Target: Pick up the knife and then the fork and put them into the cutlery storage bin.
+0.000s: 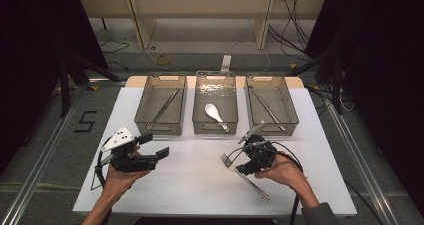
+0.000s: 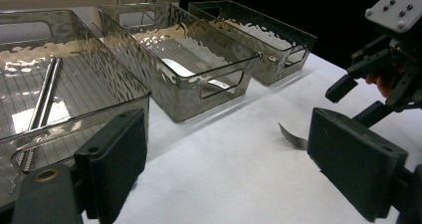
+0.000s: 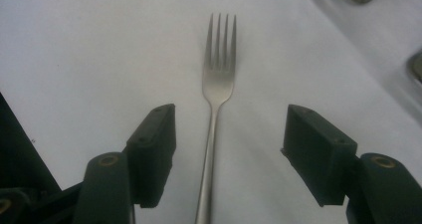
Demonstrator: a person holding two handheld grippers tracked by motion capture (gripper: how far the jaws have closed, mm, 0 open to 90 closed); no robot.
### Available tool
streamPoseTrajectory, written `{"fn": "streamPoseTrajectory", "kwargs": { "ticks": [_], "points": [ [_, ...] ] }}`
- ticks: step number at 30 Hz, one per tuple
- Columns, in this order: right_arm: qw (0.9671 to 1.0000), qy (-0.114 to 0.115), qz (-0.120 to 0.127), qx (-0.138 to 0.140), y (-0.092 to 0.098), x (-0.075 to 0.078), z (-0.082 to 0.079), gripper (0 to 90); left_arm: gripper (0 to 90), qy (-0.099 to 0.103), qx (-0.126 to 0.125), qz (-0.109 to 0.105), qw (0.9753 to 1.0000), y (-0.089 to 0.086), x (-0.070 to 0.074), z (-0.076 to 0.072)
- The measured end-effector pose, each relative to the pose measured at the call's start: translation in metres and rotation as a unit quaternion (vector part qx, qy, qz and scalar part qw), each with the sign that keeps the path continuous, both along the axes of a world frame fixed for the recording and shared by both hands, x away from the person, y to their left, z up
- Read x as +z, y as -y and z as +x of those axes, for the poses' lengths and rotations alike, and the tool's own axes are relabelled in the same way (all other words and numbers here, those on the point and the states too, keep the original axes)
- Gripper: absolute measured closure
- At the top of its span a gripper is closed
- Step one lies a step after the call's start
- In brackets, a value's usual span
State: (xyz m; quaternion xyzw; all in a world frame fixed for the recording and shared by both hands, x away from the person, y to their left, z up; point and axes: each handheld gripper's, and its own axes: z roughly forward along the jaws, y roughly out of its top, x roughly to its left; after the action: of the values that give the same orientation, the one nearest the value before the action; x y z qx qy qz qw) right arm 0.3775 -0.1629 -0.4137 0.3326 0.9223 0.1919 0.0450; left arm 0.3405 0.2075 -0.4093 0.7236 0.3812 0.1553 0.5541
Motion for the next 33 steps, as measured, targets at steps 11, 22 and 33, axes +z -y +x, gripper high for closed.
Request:
{"fn": "streamPoseTrajectory", "kwargs": {
  "ticks": [11, 22, 33],
  "points": [
    [0.9986, -0.026, -0.042, 0.020, -0.007, -0.024, -0.004, 55.1, 15.3, 0.001, -0.001, 0.002, 1.0000, 0.000, 0.000, 0.000],
    [0.9967, -0.046, -0.060, 0.030, -0.009, -0.034, -0.004, 67.0, 15.3, 0.001, -0.001, 0.003, 1.0000, 0.000, 0.000, 0.000],
    [0.9944, -0.049, -0.080, 0.049, -0.009, -0.042, -0.003, 76.0, 15.3, 0.001, -0.001, 0.003, 1.0000, 0.000, 0.000, 0.000]
  ]
}}
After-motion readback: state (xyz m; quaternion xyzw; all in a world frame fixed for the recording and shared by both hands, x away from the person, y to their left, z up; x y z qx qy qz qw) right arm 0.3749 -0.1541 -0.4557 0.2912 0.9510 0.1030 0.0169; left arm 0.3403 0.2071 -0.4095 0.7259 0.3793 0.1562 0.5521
